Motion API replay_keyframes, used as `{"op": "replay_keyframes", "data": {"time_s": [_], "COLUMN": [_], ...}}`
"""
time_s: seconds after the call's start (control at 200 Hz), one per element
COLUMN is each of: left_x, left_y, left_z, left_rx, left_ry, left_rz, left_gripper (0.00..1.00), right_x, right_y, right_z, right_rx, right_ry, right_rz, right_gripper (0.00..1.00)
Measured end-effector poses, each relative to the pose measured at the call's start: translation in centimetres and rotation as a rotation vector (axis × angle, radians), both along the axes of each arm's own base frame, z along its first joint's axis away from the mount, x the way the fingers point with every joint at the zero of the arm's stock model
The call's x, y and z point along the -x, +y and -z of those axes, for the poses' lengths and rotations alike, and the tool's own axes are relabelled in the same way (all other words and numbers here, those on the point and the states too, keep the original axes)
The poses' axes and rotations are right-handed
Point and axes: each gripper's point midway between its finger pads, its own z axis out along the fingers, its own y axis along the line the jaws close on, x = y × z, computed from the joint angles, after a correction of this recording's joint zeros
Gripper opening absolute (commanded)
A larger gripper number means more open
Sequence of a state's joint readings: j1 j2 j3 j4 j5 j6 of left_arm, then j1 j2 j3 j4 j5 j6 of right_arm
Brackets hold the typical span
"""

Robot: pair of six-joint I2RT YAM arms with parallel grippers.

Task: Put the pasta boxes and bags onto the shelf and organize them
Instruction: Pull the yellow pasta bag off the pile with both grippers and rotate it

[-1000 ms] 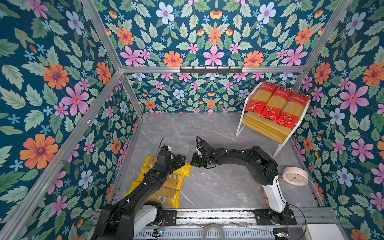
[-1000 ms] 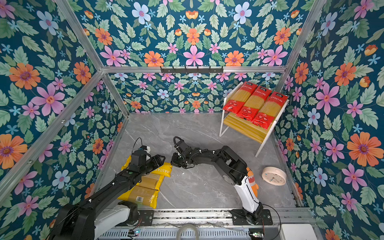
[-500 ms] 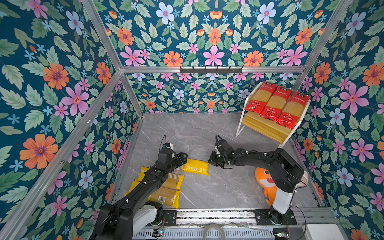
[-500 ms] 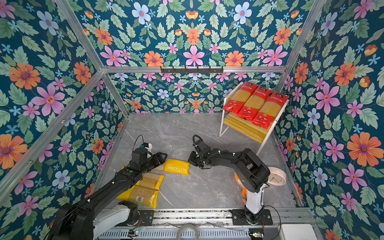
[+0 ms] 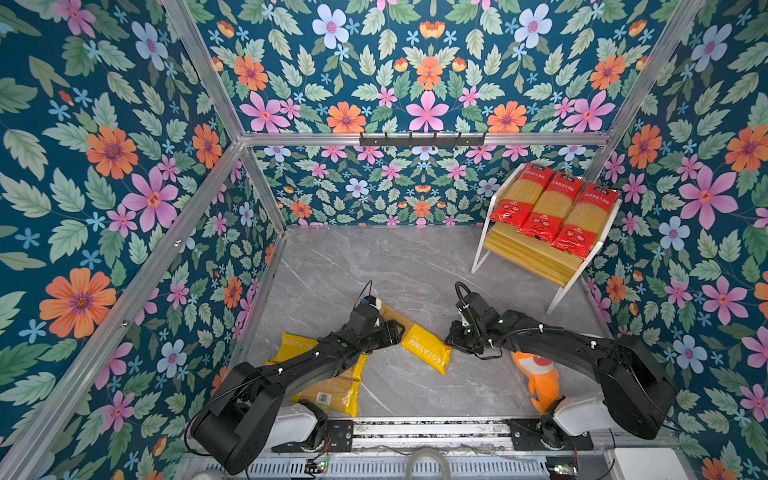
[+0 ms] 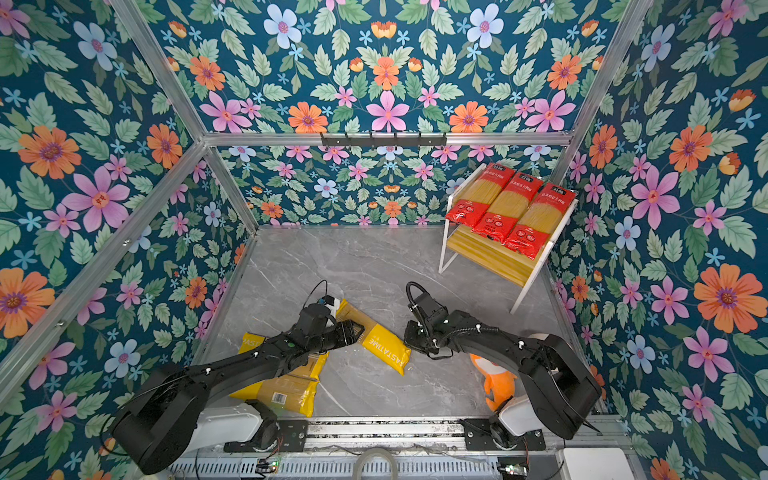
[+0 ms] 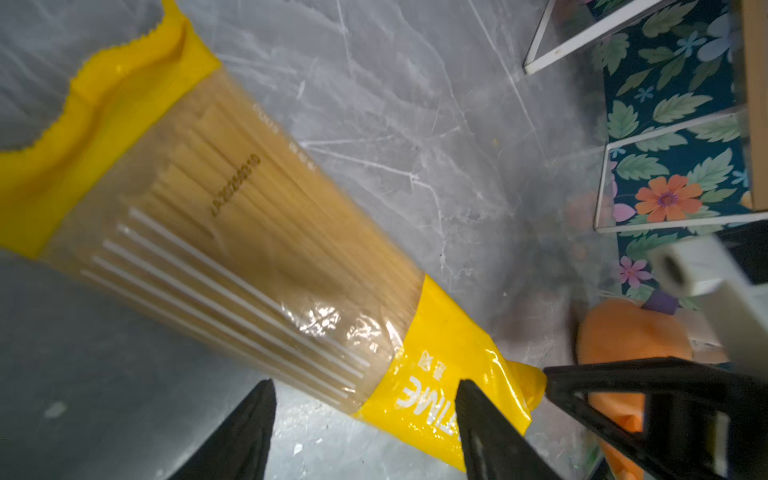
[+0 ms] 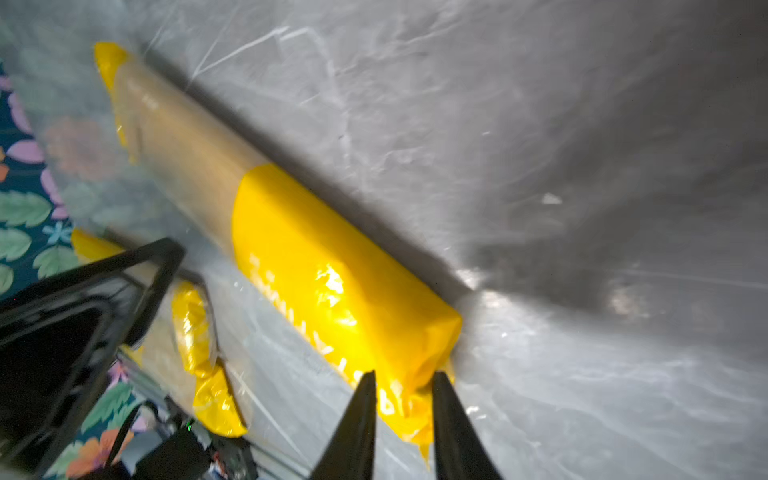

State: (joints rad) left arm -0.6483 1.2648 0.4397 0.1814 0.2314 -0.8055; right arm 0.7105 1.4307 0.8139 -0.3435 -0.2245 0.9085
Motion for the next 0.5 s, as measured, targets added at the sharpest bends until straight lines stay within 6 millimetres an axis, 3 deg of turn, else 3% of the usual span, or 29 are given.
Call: {"op": "replay_keyframes", "data": {"time_s": [0.09,0.2,0.35,0.5], "left_x": [1.5,3.2,3.0,1.3], "left_y": [-0.3,-0.5,-0.5,-0.4], "left_z": [1.2,2.6,2.6,2.6], "left_rx": [-0.004,-0.007,0.022,0.022], "left_ry": [0.022,0.055,0.041,0.036], "left_rz": [0.007,0.026,-0.009,-0.047], "left_gripper": [0.71,0.71,0.70,0.67], "right_x": [-0.9,-2.6,-4.8,-4.7], "right_y": [0.2,1.7,4.3,5.7], "right_z": [-0.7,-0.8,0.6,2.8], "right_rx": [0.023,0.042,0.049,0.028], "right_ry": [-0.040,-0.068,-0.062,0.001], "right_rz": [-0.039,-0.102,-0.177,-0.229], "right_gripper": [0.56,0.59,0.60,0.59]}}
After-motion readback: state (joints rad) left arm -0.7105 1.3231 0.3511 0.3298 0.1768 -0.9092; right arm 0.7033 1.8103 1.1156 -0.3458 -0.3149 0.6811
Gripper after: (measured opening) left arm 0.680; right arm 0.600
